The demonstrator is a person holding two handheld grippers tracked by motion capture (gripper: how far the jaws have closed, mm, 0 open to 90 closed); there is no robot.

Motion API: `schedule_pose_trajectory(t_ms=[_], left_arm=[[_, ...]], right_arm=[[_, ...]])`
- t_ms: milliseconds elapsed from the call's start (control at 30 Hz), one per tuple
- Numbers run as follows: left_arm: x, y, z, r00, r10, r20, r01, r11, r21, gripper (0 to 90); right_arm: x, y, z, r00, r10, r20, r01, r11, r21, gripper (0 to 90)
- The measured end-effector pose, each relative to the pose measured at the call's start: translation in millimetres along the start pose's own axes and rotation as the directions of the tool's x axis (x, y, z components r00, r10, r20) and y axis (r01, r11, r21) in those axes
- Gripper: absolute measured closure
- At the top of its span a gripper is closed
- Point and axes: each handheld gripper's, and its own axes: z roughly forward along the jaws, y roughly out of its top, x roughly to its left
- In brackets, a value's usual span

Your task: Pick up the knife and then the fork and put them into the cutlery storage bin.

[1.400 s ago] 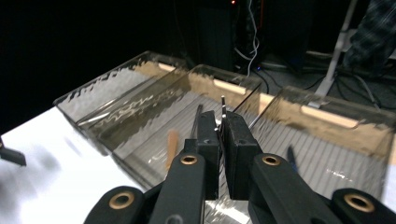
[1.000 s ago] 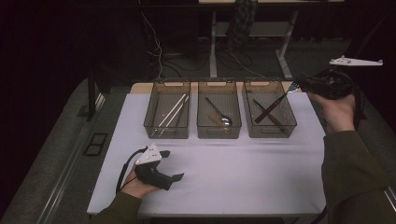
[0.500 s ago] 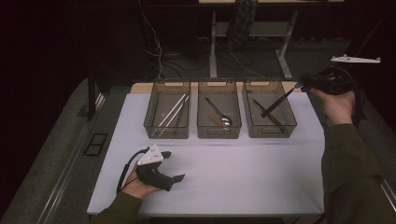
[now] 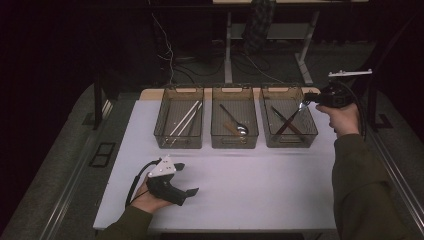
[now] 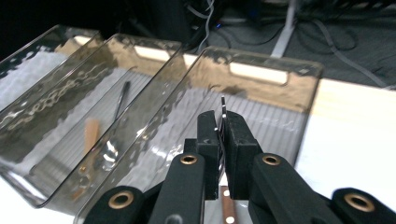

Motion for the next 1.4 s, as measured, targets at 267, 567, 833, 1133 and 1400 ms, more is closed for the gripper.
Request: schedule_pose_trajectory(t_ms=[267,567,833,1133,1400], left_arm=[[-1.8,-0.4,3.1,0.9999,0.005,0.013,-0.005,0.9998,0.018,1.8],[-1.6,0.8,6.4,0.9998,0.013,0.016,-0.014,0.9996,0.025,1.8],[-4.4,2.7,6.2,0.9996,0.022,0.018,-0.022,0.9993,0.029,1.8],[-4.7,2.6,6.0,0.9994,0.02,0.027,-0.021,0.9993,0.029,1.8],[-4.8,2.6,7.5,0.9993,0.021,0.032,-0.022,0.999,0.04,1.7]], right_arm=[[-1.6,-6.2,21.8,0.9997,-0.004,-0.024,0.006,0.997,0.077,84.9],[-10.7,-13.5,40.8,0.9972,0.019,0.072,-0.025,0.997,0.077,79.8],[-6.0,-15.7,60.1,0.9859,0.003,0.167,-0.018,0.996,0.085,72.4],[-7.2,-18.5,69.3,0.9701,0.014,0.242,-0.033,0.997,0.073,45.9],[-9.4,-15.6,61.4,0.9791,0.036,0.2,-0.043,0.999,0.03,37.8]])
